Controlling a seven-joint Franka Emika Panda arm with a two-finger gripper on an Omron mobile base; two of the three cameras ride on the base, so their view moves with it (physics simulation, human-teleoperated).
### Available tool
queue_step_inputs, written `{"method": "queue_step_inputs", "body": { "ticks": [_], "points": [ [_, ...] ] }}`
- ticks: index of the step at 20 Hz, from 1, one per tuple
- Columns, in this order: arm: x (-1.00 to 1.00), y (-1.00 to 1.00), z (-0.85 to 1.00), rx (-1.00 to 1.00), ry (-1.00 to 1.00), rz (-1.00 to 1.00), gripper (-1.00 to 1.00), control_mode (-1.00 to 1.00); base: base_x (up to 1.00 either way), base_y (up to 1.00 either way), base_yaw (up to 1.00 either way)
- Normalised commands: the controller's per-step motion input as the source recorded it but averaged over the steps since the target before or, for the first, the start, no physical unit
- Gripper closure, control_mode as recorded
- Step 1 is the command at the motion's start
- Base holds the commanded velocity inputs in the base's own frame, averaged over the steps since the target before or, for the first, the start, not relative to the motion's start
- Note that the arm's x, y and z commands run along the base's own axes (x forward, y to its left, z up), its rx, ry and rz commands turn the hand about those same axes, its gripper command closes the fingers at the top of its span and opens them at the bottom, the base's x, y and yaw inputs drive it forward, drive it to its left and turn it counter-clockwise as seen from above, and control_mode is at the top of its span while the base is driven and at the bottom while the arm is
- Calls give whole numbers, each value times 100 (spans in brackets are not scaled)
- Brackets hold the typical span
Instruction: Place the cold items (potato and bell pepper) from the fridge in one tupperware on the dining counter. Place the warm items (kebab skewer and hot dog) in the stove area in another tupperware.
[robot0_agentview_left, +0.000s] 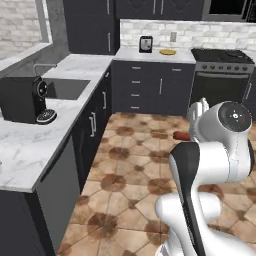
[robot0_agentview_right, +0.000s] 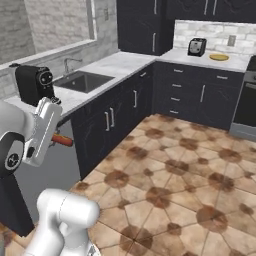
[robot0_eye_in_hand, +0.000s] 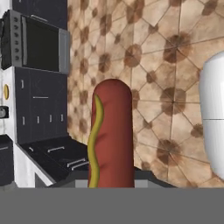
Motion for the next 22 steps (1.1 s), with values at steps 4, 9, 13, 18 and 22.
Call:
{"method": "queue_step_inputs", "body": {
  "ticks": [4, 9, 13, 18, 22],
  "points": [
    [0, 0, 0, 0, 0, 0, 100, 100, -97, 44, 1],
    [0, 0, 0, 0, 0, 0, 100, 100, -64, 100, 0],
    [0, 0, 0, 0, 0, 0, 100, 100, -81, 100, 0],
    [0, 0, 0, 0, 0, 0, 100, 100, -58, 100, 0],
    [0, 0, 0, 0, 0, 0, 100, 100, -19, 100, 0]
  ]
}}
